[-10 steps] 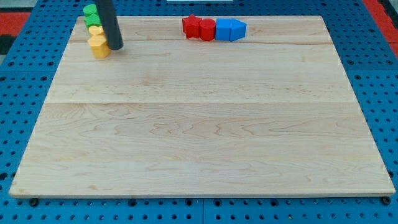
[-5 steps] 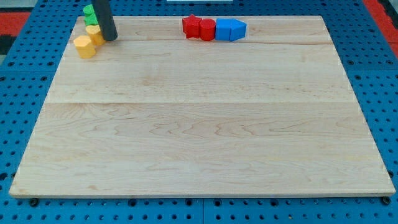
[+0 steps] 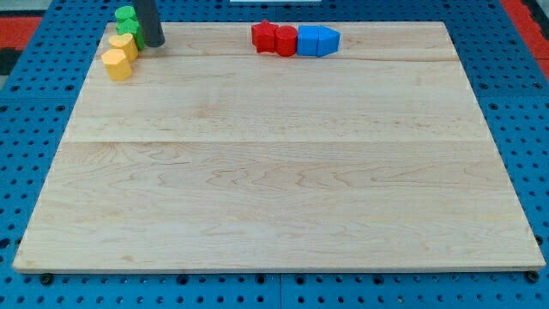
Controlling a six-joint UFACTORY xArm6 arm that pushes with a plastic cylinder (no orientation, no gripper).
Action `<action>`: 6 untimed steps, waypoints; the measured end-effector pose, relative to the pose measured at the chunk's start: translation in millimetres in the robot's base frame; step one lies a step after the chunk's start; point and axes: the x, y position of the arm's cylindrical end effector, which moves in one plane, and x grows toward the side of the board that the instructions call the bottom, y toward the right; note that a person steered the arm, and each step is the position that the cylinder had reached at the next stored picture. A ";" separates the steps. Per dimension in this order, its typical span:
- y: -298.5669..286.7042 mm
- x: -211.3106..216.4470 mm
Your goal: Place the yellow heart yellow hexagon and green star in a vertical line
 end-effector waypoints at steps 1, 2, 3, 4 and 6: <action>-2.1 -10.0; -5.0 -10.0; -8.8 -6.2; -16.5 -0.8; -30.0 1.1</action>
